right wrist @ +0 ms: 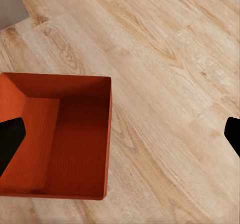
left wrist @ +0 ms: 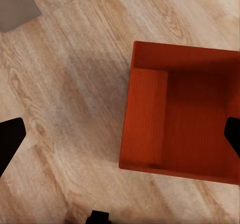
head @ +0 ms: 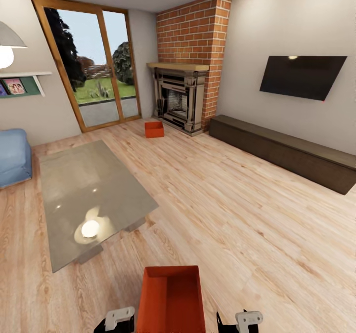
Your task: Move the two storage containers from the living room to the garage. In the garage, place one container on the floor and stack the other container on top of it (either order is fine).
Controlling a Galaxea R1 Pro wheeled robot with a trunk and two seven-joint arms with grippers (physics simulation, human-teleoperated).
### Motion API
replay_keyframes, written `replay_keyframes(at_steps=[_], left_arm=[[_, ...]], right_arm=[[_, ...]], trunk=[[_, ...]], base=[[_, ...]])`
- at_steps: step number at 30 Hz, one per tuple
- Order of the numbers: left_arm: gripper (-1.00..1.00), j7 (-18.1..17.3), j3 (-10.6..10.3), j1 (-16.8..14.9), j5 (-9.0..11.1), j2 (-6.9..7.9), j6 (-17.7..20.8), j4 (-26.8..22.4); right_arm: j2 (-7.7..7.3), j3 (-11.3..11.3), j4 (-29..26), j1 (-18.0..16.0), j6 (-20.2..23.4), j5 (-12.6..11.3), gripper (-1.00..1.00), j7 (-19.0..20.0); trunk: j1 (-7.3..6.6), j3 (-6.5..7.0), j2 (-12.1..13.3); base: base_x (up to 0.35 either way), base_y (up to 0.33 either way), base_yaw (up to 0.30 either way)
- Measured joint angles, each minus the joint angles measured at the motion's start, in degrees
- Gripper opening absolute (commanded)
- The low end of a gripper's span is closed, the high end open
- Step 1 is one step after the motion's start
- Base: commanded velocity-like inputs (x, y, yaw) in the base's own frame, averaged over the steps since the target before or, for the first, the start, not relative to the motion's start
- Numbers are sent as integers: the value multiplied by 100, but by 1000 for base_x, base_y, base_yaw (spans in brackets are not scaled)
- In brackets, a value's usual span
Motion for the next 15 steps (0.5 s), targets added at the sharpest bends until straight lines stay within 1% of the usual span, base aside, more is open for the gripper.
replay_keyframes(at_steps=[15], left_arm=[[100,0,0,0,-3,0,0,0]], right_arm=[[0,1,-2,1,-9,0,100,5]], trunk=[[-1,0,0]], base=[[-2,0,0]])
